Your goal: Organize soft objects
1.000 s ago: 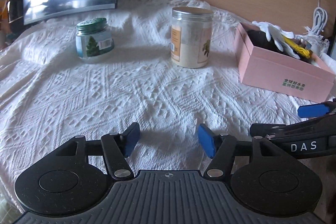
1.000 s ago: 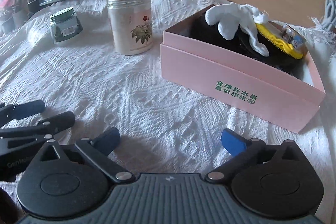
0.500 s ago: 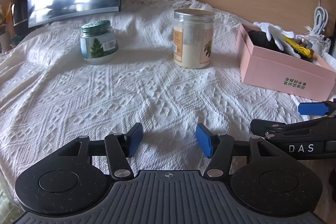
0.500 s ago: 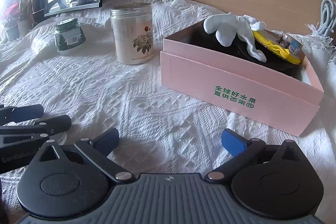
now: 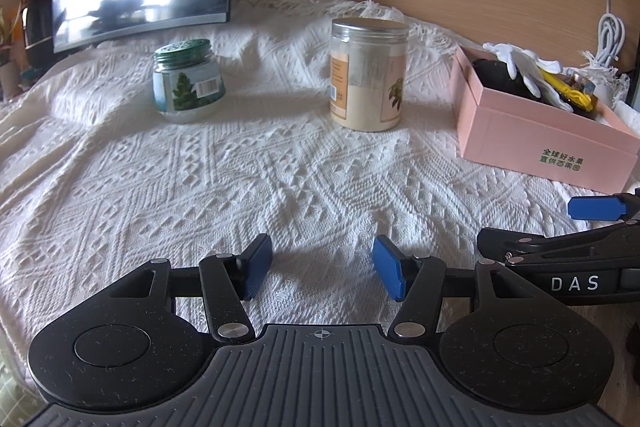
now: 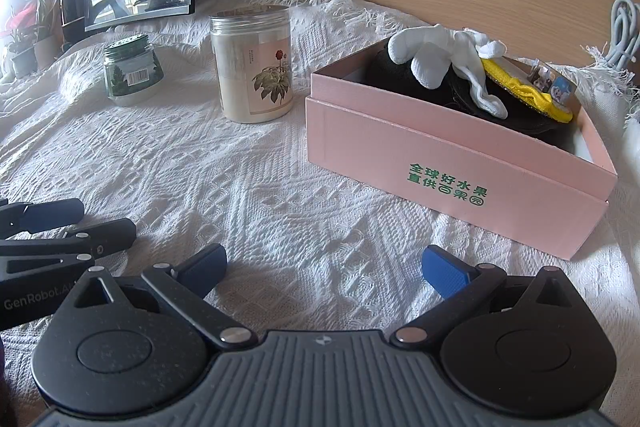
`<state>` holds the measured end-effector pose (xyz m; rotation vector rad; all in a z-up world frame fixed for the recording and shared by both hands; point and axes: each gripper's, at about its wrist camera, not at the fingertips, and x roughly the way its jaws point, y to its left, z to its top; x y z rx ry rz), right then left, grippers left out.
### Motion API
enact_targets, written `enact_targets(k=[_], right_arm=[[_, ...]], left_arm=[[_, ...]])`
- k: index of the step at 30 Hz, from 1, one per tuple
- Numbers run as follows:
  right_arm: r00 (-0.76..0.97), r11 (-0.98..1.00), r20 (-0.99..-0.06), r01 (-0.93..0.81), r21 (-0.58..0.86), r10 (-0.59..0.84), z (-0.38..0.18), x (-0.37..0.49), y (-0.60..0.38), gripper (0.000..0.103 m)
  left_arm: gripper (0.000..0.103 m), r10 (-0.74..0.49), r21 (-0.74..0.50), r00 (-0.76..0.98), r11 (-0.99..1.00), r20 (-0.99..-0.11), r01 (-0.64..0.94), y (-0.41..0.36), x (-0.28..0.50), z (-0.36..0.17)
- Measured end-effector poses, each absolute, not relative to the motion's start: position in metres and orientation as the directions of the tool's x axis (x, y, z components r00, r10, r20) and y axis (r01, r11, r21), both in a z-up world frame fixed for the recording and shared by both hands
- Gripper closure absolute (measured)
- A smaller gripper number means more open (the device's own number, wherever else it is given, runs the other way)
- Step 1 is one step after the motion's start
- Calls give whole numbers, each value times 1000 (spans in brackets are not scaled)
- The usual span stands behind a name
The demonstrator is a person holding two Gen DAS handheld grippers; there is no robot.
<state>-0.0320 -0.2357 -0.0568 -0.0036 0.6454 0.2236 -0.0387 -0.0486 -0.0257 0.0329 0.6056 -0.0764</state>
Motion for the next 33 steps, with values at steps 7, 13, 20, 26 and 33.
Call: enact_targets(k=[7, 13, 20, 26, 33], right_arm=[[776, 976, -597, -208, 66, 206, -57, -32, -236, 0], [775, 976, -597, -208, 66, 206, -57, -32, -236, 0], [775, 976, -597, -208, 66, 206, -57, -32, -236, 0], [775, 976, -597, -209, 65, 206, -57, -32, -236, 0], [775, 976, -597, -210, 65, 207, -57, -32, -236, 0]], left_arm=[[41, -60, 15, 820, 996, -569, 84, -49, -38, -26], [41, -65, 10, 819, 996, -569, 86, -49, -38, -26], [41, -62, 9, 820, 997, -569, 82, -50, -38, -26], [41, -62, 8, 820, 997, -569, 81, -51, -38, -25], [41, -71, 5, 819, 996, -569, 90, -49, -37, -26]])
